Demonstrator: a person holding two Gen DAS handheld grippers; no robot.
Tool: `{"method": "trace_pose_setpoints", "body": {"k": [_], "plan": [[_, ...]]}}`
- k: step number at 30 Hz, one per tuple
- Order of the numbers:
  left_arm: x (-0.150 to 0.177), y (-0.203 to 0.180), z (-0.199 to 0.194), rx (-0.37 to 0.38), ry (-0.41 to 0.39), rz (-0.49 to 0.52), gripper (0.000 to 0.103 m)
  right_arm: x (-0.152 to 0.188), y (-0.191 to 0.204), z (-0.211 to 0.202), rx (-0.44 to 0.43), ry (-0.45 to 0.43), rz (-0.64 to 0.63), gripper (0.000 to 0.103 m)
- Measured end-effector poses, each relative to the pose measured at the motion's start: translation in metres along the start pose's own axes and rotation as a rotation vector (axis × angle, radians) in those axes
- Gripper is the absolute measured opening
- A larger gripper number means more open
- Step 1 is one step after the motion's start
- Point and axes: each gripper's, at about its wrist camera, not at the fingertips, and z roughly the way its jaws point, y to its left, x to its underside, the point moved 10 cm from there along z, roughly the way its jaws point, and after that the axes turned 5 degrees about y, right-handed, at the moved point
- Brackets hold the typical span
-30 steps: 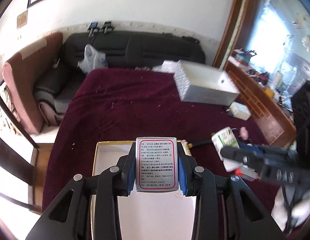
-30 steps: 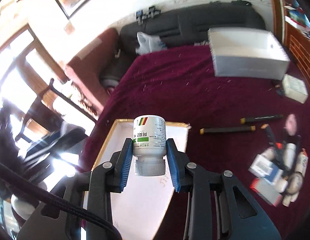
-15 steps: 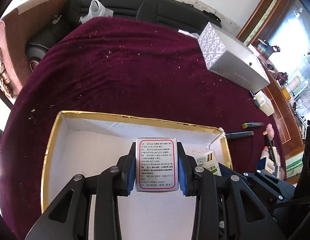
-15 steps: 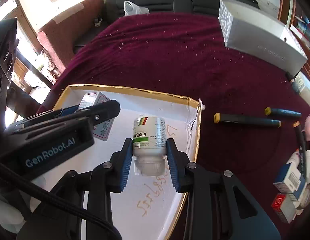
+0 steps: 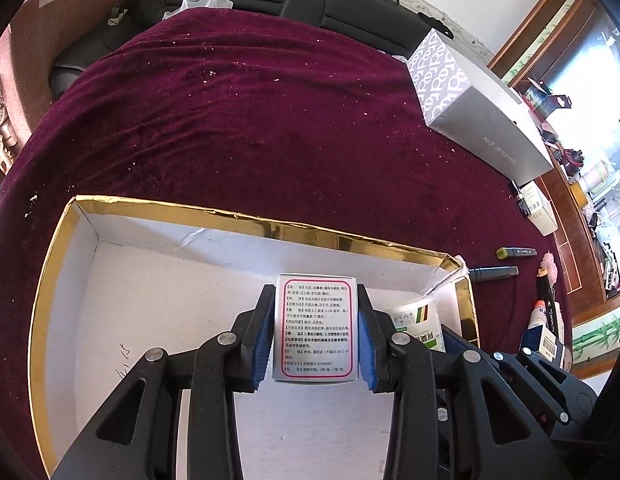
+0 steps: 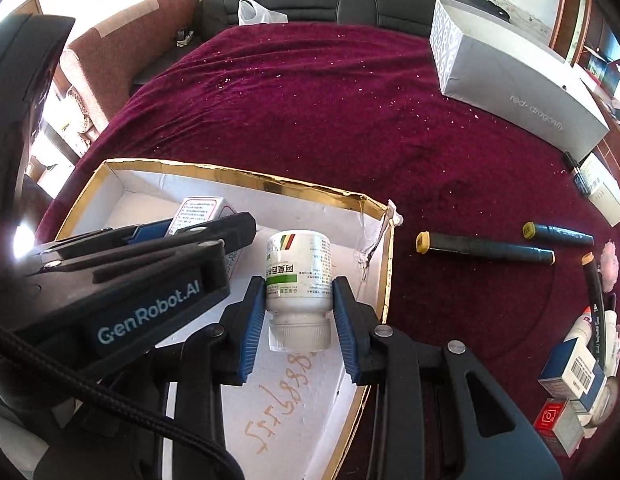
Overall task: Organize objects
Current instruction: 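Place the medicine box and pill bottle into the white tray, opening both grippers, then grasp the silver box with red stripe with the left gripper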
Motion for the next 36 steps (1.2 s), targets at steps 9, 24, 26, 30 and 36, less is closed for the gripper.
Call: {"method": "trace_pose_setpoints", "body": {"k": [9, 24, 26, 30, 36], "plan": [[-0.002, 0.003, -0.023, -0.036, -0.051, -0.020, 0.046, -0.006, 0.001, -0.020, -0.008, -0.077, -0.009, 0.036], [0.044, -0.042, -0.137, -0.194, -0.328, 0.119, 0.059, 0.027, -0.041, -0.156, 0.049, -0.386, 0.046, 0.062], [0.054, -0.057, -0.149, -0.188, -0.357, 0.144, 0.062, 0.035, -0.058, -0.179, 0.109, -0.453, 0.058, 0.074], [0.073, -0.090, -0.158, -0.140, -0.360, 0.173, 0.065, 0.055, -0.097, -0.212, 0.216, -0.560, 0.046, 0.086], [0.108, -0.137, -0.143, 0.002, -0.271, 0.183, 0.065, 0.090, -0.175, -0.186, 0.099, -0.375, 0.183, 0.085]]}}
